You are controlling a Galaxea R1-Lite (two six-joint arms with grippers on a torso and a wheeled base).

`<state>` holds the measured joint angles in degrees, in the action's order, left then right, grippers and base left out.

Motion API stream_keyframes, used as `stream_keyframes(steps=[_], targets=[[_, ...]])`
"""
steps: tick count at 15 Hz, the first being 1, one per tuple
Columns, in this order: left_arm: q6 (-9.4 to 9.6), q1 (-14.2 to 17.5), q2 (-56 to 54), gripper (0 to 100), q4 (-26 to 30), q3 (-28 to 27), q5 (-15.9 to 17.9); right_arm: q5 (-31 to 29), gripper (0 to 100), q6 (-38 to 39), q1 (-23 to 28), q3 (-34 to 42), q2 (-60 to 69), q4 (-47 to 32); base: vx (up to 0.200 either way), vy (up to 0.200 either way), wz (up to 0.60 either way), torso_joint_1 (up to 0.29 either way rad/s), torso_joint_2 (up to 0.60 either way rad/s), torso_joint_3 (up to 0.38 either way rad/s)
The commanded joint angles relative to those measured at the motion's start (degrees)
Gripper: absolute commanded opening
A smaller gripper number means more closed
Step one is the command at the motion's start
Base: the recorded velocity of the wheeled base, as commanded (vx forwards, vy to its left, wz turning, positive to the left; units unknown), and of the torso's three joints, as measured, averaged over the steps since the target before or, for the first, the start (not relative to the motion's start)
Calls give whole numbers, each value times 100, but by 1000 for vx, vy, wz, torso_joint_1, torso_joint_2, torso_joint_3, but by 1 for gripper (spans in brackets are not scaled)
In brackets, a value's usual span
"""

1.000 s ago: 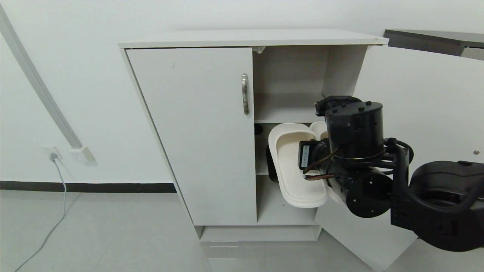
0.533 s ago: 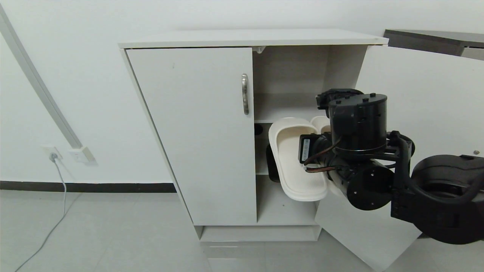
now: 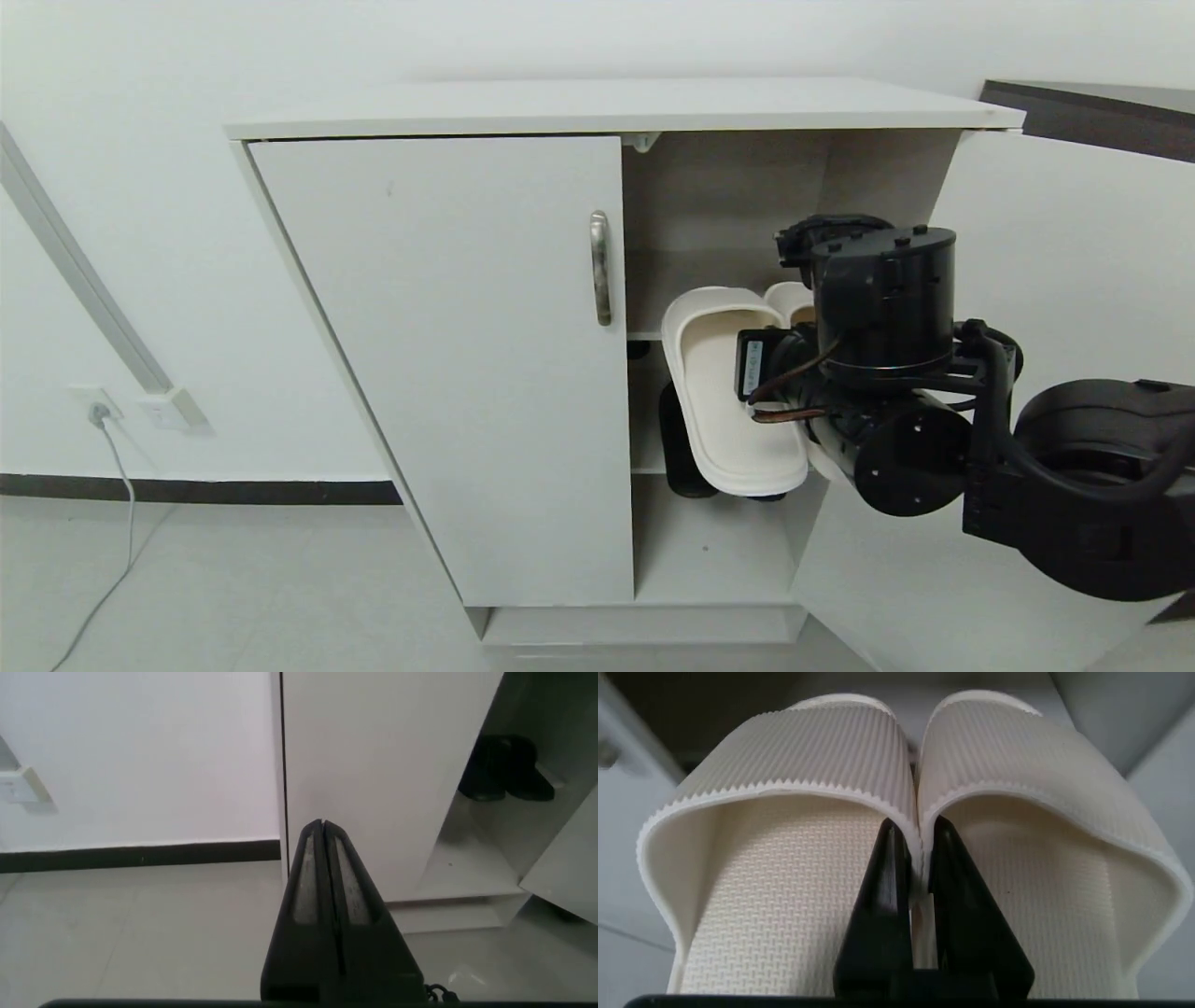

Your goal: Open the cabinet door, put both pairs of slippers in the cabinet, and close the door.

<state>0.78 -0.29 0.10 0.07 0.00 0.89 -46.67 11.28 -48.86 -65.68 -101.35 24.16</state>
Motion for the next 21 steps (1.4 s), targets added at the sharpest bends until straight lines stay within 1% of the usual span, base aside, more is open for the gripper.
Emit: stream_keyframes(steps=[1,3,4,6,7,11,13,16,19,21], targets=[[1,3,-1,0,-7,0,-1,0,0,-3,-1,3,-34,10,200,0,0,-2,2,2],[1,3,-1,0,1,0,-1,8,0,-3,61,-15,-157,10,200,0,0,2,2,7],[1,3,-1,0,-7,0,-1,35,0,-11,96,-41,-236,10,0,0,0,0,0,0],[1,3,-1,0,-7,0,-1,307,0,-38,193,-155,-315,1,0,0,0,0,0,0],[1,3,-1,0,-7,0,-1,413,0,-47,272,-278,-394,-17,0,0,0,0,0,0],[1,3,-1,0,-7,0,-1,457,0,-240,527,-771,-781,-26,0,0,0,0,0,0],[1,3,-1,0,-7,0,-1,597,0,-275,650,-1052,-965,-43,0,0,0,0,0,0],[1,3,-1,0,-7,0,-1,641,0,-407,887,-1579,-1282,-78,0,0,0,0,0,0],[-8,3,-1,0,-7,0,-1,878,0,-442,1036,-2027,-1431,-342,0,0,0,0,0,0],[1,3,-1,0,-7,0,-1,896,0,-442,1151,-2361,-1563,-518,0,0,0,0,0,0]])
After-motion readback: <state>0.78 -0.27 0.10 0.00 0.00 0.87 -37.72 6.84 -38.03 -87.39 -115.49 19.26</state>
